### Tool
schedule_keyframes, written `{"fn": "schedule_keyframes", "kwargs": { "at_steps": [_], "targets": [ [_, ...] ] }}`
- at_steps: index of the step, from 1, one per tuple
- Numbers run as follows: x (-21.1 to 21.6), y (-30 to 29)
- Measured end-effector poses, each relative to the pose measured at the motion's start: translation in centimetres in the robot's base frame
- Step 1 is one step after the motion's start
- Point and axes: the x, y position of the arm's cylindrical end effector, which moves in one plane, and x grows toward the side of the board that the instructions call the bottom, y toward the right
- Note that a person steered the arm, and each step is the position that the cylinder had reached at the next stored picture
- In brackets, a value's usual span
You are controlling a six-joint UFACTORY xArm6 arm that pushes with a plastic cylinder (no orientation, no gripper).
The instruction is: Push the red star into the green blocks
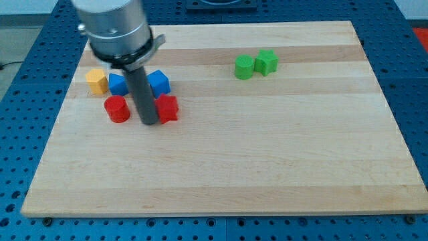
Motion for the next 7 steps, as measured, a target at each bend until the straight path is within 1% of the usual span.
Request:
{"fn": "schedule_keyframes", "kwargs": {
  "at_steps": [1,2,3,5,6,7],
  "targets": [
    [-2.8,2.7],
    [-4.2,6.1],
    [-5.9,10.6],
    [-7.1,20.9],
    [-5.3,20.3],
    [-1.4,12.3]
  ]
}}
